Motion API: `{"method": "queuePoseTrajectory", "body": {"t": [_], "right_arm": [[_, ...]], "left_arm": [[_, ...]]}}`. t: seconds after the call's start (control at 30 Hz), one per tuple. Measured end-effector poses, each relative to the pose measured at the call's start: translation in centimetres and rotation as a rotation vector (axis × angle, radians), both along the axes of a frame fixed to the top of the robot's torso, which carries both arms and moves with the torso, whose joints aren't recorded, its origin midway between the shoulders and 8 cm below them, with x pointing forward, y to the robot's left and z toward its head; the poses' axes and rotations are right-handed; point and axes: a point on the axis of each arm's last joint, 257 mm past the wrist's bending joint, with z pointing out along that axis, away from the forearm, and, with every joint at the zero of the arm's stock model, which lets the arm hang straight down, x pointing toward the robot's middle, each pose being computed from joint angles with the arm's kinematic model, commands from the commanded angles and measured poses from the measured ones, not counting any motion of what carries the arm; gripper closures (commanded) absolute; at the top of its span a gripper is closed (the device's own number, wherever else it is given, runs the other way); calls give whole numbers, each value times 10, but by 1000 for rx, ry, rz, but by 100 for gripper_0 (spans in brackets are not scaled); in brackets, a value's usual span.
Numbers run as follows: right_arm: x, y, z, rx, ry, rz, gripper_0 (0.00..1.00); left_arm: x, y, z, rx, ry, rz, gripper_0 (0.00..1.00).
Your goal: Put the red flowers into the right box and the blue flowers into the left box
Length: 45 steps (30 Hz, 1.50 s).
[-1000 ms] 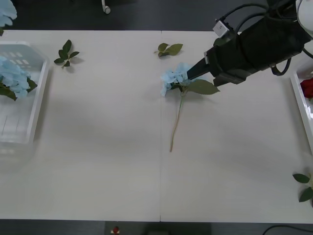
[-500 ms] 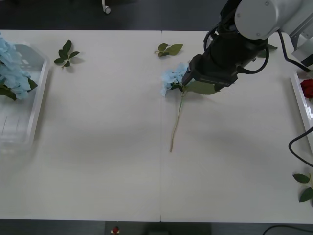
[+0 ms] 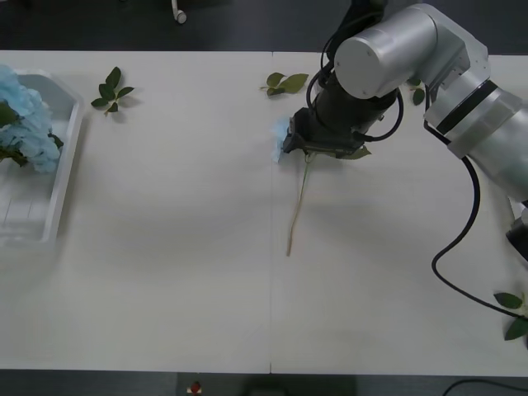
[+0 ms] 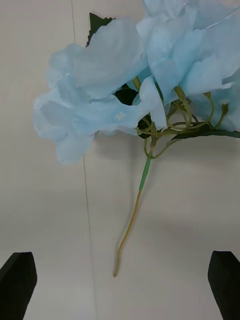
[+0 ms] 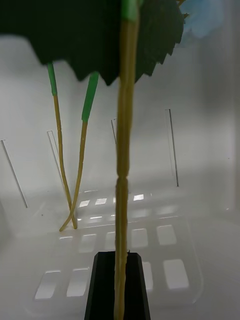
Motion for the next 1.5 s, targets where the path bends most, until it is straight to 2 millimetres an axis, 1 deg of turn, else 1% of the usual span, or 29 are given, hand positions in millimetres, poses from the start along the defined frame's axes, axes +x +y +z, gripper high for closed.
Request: {"method": "queuePoseTrajectory", "body": {"t": [0.07, 0.13, 0.17, 0.2, 0.33, 0.47, 0.67, 0.83, 0.97, 1.13, 1.3, 1.43, 1.5], "right_arm": [[3, 4, -8, 0, -12, -2, 0], [6, 7, -18, -16, -34, 5, 0], [6, 7, -25, -35, -42, 13, 0], [4, 7, -31, -53, -47, 24, 0], [-2, 10, -53, -82, -49, 50, 0], [-6, 9, -67, -93, -48, 47, 0], [2, 10, -84, -69, -61, 18, 0], [11, 12, -94, -52, -77, 15, 0], [16, 12, -97, -55, -96, 39, 0], [21, 10, -98, -47, -106, 29, 0], [21, 10, -98, -48, -106, 29, 0], [25, 12, -97, -39, -126, 43, 0], [28, 12, -97, -39, -136, 56, 0]], "left_arm": [[3, -1, -2, 8, -8, -6, 99], [5, -1, -2, 13, -17, -9, 29], [7, 0, -2, 15, -23, -9, 6], [8, 0, -1, 16, -29, -9, 0], [14, 1, 2, 19, -54, -7, 0], [15, 2, 10, -1, -69, 6, 0], [-5, -8, 29, -84, -12, 16, 0], [-16, -32, 56, -191, 0, -20, 0], [-20, -46, 75, -247, -15, -63, 0], [-18, -58, 105, -193, -78, -258, 0], [-17, -82, 137, -191, -135, -352, 0], [-26, -106, 148, -189, -124, -439, 0], [-34, -117, 151, -179, -104, -487, 0]]}}
